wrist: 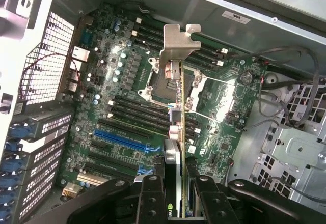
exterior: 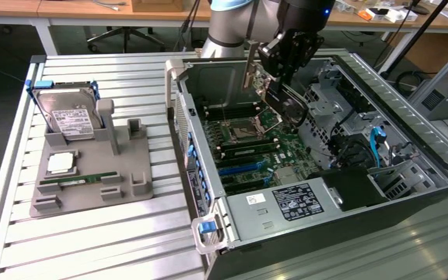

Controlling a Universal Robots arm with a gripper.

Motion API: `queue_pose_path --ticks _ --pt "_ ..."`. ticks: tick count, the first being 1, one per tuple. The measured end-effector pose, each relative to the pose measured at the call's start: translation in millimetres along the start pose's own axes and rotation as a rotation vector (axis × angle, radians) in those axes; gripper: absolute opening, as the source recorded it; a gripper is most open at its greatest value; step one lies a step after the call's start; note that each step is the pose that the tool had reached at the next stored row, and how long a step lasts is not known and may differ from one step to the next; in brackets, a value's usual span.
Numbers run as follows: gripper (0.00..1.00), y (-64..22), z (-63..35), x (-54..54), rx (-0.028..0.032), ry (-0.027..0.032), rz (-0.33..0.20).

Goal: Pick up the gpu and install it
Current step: 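Insert the gpu into the slot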

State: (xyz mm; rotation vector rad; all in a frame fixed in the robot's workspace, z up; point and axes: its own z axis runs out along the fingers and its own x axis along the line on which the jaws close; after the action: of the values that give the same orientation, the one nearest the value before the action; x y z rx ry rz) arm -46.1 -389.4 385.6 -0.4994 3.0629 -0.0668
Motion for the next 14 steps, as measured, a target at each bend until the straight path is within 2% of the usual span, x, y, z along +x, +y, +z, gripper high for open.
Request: queue_pose_path --ticks 14 --pt "0.27 -0.2 0.0 -0.6 -0.0014 -0.0022 -0.046"
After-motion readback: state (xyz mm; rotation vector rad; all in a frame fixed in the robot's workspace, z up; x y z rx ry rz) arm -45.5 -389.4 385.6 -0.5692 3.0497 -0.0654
